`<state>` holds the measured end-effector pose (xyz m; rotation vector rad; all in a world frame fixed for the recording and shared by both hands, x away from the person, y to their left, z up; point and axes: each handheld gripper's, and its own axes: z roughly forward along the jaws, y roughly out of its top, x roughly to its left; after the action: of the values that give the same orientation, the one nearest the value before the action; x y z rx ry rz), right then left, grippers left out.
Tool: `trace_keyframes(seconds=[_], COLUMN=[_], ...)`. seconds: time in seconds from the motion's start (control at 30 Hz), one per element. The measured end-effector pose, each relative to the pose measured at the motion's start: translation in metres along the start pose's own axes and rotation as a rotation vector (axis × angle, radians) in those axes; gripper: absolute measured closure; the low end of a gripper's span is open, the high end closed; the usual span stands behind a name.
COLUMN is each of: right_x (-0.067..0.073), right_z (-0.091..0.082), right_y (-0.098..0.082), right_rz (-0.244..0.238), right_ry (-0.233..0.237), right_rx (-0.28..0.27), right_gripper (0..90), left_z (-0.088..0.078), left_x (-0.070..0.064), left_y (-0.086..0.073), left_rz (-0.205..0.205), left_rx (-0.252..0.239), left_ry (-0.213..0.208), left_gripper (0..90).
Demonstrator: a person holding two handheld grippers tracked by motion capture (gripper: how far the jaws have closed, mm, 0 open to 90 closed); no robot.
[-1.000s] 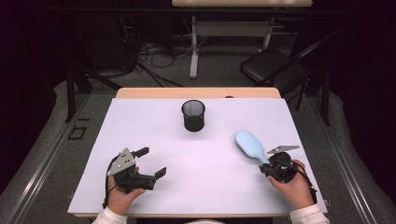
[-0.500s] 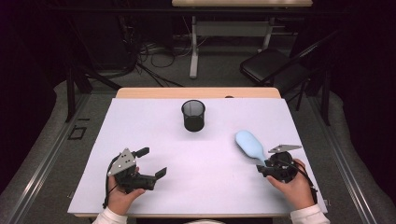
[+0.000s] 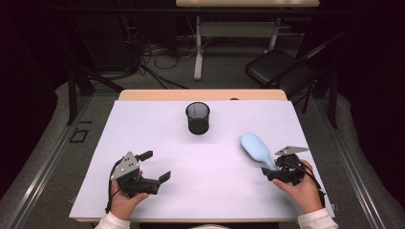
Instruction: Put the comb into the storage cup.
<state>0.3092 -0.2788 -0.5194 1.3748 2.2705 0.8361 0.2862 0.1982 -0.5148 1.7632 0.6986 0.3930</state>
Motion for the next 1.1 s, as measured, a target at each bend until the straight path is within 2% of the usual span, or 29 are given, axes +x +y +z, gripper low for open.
trace_keyframes(seconds=[0.1, 0.23, 0.27, 0.43, 0.63, 0.77, 0.83, 0.9, 0.97, 1.1], right_x=[-0.001, -0.003, -0.004, -0.007, -0.011, -0.016, -0.017, -0.018, -0.018, -0.021], right_z=[0.001, 0.001, 0.001, 0.003, 0.009, 0.013, 0.015, 0.016, 0.019, 0.023], right_y=[0.002, 0.005, 0.005, 0.009, 0.014, 0.018, 0.020, 0.022, 0.024, 0.027], right_rz=[-0.023, -0.026, -0.036, -0.015, -0.013, -0.016, -0.027, -0.021, -0.020, -0.009], right_ry=[-0.014, -0.022, -0.019, 0.011, 0.009, 0.034, 0.031, 0.028, 0.013, 0.024], right_rx=[0.000, -0.002, -0.006, 0.014, 0.056, 0.106, 0.124, 0.152, 0.158, 0.218], right_gripper=[35.8, 35.8, 35.8, 34.1, 24.6, 19.0, 14.8, 14.7, 12.9, 3.9], left_z=[0.000, 0.001, 0.000, 0.000, 0.000, 0.001, 0.001, 0.000, 0.000, 0.000], left_x=[0.000, -0.001, -0.001, -0.001, -0.001, -0.001, -0.001, -0.001, -0.001, -0.001], left_y=[0.000, 0.000, 0.000, 0.000, 0.000, 0.000, 0.000, 0.000, 0.000, 0.000], left_rz=[-0.001, -0.001, -0.001, -0.001, -0.001, -0.002, -0.002, -0.001, -0.001, -0.003], left_rx=[0.001, -0.005, -0.004, -0.003, -0.003, 0.001, 0.001, 0.001, 0.001, 0.002], left_ry=[0.000, 0.001, 0.002, 0.005, 0.001, 0.001, 0.001, 0.002, 0.003, 0.005], left_gripper=[0.6, 0.6, 0.6, 0.6, 0.6, 0.6, 0.6, 0.6, 0.6, 0.6])
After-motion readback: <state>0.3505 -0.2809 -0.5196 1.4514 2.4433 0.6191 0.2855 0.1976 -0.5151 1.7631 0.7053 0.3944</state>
